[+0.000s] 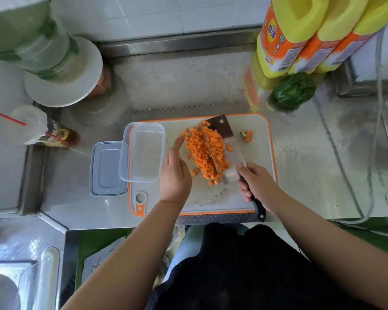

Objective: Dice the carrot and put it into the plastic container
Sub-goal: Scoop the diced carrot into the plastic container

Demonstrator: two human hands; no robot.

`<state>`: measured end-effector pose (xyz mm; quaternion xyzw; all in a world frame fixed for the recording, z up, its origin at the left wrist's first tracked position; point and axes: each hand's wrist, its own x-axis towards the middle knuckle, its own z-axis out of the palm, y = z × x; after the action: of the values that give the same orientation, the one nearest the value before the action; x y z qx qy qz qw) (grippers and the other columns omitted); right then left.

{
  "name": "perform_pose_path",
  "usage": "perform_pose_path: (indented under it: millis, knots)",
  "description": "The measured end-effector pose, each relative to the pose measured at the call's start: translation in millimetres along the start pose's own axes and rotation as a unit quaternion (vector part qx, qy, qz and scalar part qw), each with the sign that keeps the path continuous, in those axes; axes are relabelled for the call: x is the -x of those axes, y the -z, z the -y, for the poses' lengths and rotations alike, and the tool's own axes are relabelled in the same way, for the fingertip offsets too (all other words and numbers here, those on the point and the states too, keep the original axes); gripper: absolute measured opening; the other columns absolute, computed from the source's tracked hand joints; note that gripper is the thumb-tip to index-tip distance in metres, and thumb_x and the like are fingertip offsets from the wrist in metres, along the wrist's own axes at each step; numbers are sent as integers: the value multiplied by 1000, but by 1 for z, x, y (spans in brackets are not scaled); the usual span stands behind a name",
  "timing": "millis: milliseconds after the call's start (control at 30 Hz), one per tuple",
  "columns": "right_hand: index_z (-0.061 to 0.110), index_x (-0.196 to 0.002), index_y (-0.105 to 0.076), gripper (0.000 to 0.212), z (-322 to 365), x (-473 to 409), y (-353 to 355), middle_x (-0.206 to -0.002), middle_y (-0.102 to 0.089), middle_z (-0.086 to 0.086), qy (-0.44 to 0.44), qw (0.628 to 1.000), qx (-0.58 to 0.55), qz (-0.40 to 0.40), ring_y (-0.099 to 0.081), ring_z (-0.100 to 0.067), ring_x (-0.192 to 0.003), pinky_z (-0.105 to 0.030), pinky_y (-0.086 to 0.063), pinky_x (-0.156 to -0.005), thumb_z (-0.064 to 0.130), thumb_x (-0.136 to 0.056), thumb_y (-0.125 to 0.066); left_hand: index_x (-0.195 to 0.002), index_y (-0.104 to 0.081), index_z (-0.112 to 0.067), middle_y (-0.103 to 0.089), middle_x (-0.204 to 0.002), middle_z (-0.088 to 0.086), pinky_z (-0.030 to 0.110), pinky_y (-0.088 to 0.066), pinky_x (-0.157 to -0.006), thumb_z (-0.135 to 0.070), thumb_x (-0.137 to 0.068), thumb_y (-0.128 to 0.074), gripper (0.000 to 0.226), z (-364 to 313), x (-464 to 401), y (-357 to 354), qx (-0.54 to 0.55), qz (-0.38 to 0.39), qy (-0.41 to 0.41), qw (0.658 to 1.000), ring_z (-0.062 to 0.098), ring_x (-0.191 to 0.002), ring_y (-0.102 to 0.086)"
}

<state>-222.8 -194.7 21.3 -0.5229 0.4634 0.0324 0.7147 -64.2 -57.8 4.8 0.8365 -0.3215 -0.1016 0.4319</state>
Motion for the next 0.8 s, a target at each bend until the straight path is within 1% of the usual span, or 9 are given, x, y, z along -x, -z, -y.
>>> perform_pose_path:
  millis: [67,133,200,267,333,433,567,667,800]
  knots:
    - [14,-72,-35,35,5,3,-8,-52,-37,-2,9,1000,12,10,-30,-17,-40,-24,-31,-41,30,-101,-44,-137,-44,0,-52,-138,13,29,-39,-107,8,-88,-31,51,4,2,10,6,-34,-8,999,20,-127,-48]
    - [13,-72,-33,34,11,6,-20,-52,-36,-3,18,999,29,22,-31,-16,-39,-24,-31,-39,27,-102,-43,-133,-46,3,-52,-133,17,38,-39,-108,6,-91,-35,44,8,3,23,7,-73,-39,997,25,-128,-47]
    - [13,-72,-35,34,19,7,-35,-52,-37,-2,23,998,45,36,-32,-16,-39,-24,-31,-39,26,-102,-42,-130,-48,3,-50,-132,19,45,-42,-105,-7,-97,-39,36,13,3,36,-13,-84,-92,992,29,-128,-46]
    - [13,-72,-37,34,27,7,-53,-53,-38,-1,28,997,58,51,-33,-16,-40,-24,-32,-40,27,-102,-41,-129,-48,0,-48,-134,19,50,-42,-102,-26,-100,-38,41,18,2,50,-56,-60,-146,986,32,-130,-45]
    - [12,-72,-35,35,35,5,-72,-53,-38,-2,37,995,67,66,-33,-17,-40,-25,-31,-40,29,-103,-40,-132,-46,-4,-45,-139,18,52,-38,-105,-43,-99,-37,52,25,1,59,-114,-24,-201,973,31,-133,-41]
    - [13,-73,-38,34,46,2,-98,-54,-40,-3,40,991,96,80,-34,-17,-40,-26,-33,-41,30,-103,-39,-139,-40,-11,-40,-145,16,50,-26,-114,-55,-94,-43,63,37,-1,67,-188,28,-243,951,32,-137,-36]
    - [15,-79,-47,29,55,-3,-121,-54,-42,-3,26,986,141,87,-37,-15,-38,-26,-36,-41,30,-103,-38,-135,-47,-13,-44,-145,15,54,-27,-113,-47,-93,-53,55,47,-12,73,-209,63,-260,940,36,-137,-37]
    - [12,-81,-47,28,57,-5,-130,-54,-41,-5,10,986,148,81,-36,-16,-38,-25,-35,-39,27,-102,-37,-128,-58,-8,-50,-140,13,49,-26,-115,-36,-91,-62,47,49,-23,74,-214,70,-290,930,34,-136,-39]
    - [10,-84,-45,27,61,-7,-132,-56,-40,-6,-4,984,162,76,-35,-17,-40,-25,-34,-39,28,-102,-37,-121,-60,-11,-53,-135,11,46,-31,-112,-31,-93,-56,34,60,-34,73,-219,97,-298,924,33,-130,-44]
